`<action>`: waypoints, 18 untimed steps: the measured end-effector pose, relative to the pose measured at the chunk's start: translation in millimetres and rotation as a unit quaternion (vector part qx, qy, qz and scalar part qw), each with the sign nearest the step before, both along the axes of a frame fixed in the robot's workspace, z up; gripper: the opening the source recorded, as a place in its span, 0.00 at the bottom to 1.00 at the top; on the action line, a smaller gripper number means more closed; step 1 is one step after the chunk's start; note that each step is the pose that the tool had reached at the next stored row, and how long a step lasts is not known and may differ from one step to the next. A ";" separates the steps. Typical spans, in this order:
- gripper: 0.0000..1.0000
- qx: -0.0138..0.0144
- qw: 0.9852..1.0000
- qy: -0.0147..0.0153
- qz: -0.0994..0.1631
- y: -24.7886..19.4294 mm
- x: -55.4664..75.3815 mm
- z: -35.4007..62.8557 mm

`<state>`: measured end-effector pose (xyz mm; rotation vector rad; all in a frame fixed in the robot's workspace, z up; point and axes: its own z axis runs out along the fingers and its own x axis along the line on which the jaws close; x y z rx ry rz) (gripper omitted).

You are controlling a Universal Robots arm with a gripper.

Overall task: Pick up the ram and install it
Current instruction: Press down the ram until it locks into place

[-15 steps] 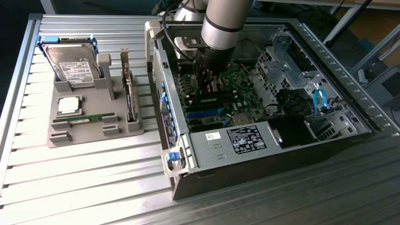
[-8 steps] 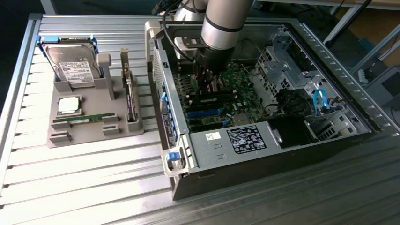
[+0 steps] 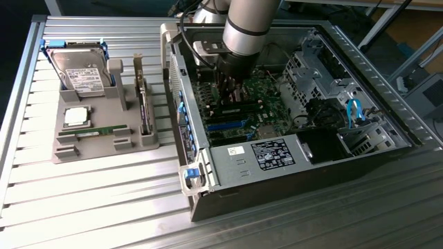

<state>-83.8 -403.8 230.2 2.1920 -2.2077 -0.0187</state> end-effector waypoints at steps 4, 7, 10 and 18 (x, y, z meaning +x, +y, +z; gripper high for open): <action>0.10 0.001 1.000 0.000 0.000 0.2 0.1 1.6; 0.10 -0.002 1.000 0.000 0.000 0.0 0.0 9.3; 0.10 -0.003 1.000 0.000 0.000 0.0 0.0 15.3; 0.10 -0.005 1.000 0.000 0.000 0.0 0.0 50.5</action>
